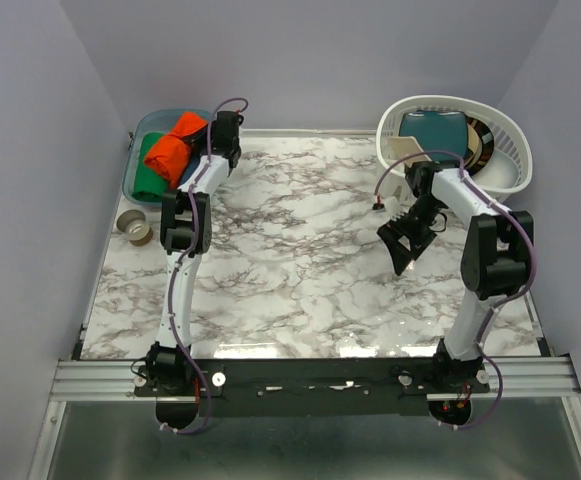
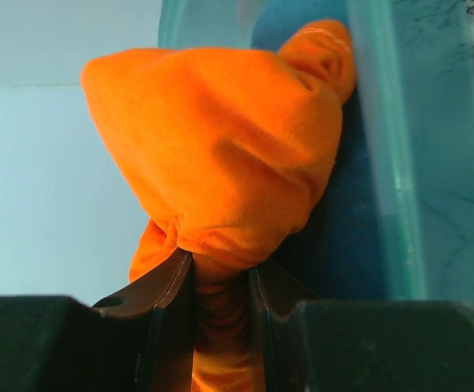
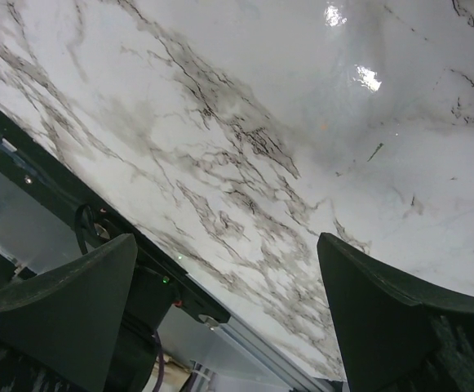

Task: Roll the t-shirts
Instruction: Place the T-shirt in the bin.

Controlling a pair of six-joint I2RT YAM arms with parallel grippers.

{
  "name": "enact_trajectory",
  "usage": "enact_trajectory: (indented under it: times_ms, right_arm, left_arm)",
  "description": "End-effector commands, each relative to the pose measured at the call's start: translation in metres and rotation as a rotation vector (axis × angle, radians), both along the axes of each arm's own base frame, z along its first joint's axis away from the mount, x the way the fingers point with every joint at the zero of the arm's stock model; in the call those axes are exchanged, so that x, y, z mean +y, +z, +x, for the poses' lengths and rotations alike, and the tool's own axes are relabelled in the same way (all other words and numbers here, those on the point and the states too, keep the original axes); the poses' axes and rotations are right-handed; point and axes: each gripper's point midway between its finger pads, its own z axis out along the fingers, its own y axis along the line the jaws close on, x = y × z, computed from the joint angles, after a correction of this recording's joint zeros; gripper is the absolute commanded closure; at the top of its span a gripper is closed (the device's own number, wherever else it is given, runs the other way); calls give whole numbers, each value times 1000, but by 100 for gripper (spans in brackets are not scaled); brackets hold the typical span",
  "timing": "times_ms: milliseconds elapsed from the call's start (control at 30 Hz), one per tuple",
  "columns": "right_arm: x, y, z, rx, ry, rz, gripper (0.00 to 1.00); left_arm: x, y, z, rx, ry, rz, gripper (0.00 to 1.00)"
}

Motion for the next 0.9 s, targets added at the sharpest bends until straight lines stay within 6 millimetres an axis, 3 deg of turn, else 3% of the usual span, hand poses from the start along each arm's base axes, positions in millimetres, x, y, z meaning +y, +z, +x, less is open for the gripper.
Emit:
enact_trajectory:
  times_ms: [0, 167, 300, 333, 433, 567, 667, 733, 800, 867]
  right_arm:
    - [-16, 10, -34, 173, 21, -72, 0]
    - [-18, 4, -36, 201, 31, -80, 0]
    - [-17, 2, -27, 193, 27, -77, 0]
    - [-16, 3, -23, 180, 28, -74, 0]
    - [-15, 1, -20, 173, 22, -60, 0]
    - [-14, -4, -21, 180, 4, -32, 0]
    - [-15, -10, -22, 176, -12, -17, 0]
    - [-14, -11, -23, 180, -20, -6, 0]
    - [-13, -15, -24, 185, -22, 5, 0]
    - [-13, -17, -25, 190, -15, 9, 0]
  left_arm:
    - [13, -16, -3, 27, 47, 45, 100]
    - [-16, -26, -13, 78, 16, 89, 100]
    - [-50, -10, -18, 89, -46, 126, 100]
    - [-60, -14, -23, 127, -70, 158, 100]
    - [-69, -11, -32, 170, -91, 195, 100]
    - [-60, -15, -46, 249, -88, 261, 100]
    - [-50, 16, -41, 175, -61, 255, 100]
    - [-32, 25, -43, 168, -1, 227, 100]
    - [-17, 31, -50, 165, 33, 212, 100]
    - [-10, 23, -61, 196, 54, 195, 100]
